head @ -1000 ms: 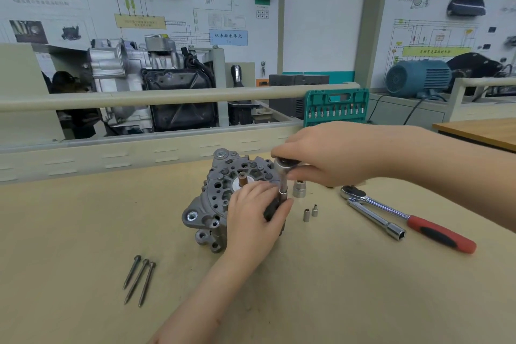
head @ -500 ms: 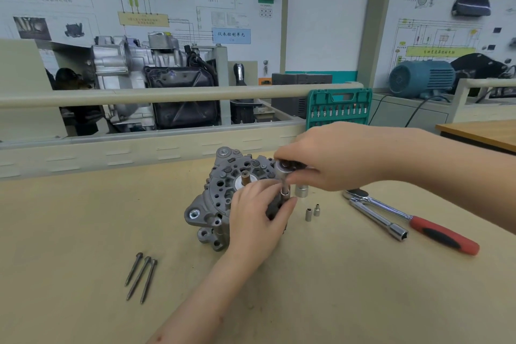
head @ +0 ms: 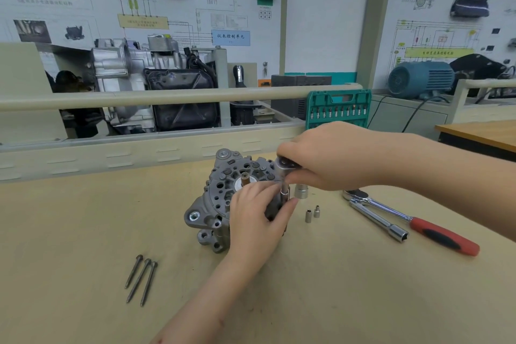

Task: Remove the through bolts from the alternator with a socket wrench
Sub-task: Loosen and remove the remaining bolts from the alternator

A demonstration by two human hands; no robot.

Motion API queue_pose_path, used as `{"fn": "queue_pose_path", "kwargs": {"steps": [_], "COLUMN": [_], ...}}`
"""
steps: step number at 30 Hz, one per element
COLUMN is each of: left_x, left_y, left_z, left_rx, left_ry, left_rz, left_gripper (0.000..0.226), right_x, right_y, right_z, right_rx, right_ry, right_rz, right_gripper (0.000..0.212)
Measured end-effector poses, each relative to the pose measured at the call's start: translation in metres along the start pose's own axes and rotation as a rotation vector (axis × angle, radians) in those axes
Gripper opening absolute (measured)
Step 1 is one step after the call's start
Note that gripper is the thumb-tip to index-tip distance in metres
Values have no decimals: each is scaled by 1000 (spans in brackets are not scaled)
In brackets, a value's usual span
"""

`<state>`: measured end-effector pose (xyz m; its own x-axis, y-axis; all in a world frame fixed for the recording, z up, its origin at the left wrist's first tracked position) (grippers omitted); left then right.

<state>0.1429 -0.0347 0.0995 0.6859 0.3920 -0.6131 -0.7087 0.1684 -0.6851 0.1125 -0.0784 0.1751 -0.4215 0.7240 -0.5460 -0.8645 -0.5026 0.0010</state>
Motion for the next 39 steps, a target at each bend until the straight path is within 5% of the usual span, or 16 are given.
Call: {"fn": "queue_pose_path", "kwargs": {"steps": [4,11,19,28,35,39], "left_x": [1,0,2,0,0,5], "left_y": [-1,-2,0,-1,1,-1], "left_z": [1,4,0,5,-1,-1], "left_rx": [4,-46,15,-46,5,-1], "left_ry": [37,44,36,44,28,34], "left_rz": [20,41,32,27,9,30], "left_gripper": [28,27,24,23,28,22], "right_x": [1,2,-5,-3,-7,-2], "right_y": [2,5,3,7,2,3], "right_z": [-4,6,-7,6,-5,-3], "right_rx": [23,-42,-1,-56,53,30], "right_ry": [-49,124,-70,85,-71,-23], "right_rz": [28,-4,24,-49,-28,24], "right_gripper": [20,48,14,47,19,21]}}
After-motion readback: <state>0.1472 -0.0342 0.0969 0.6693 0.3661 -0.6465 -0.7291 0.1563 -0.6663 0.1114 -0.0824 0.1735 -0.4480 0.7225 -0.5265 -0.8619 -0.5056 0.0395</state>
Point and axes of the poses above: each hand's wrist, its own y-axis away from the middle knuckle, its own z-axis out of the back of the hand, x = y × z, the point moved 10 cm from there along -y, towards the middle knuckle, and after that the axes turned 10 degrees about z, right-handed, at the moved point
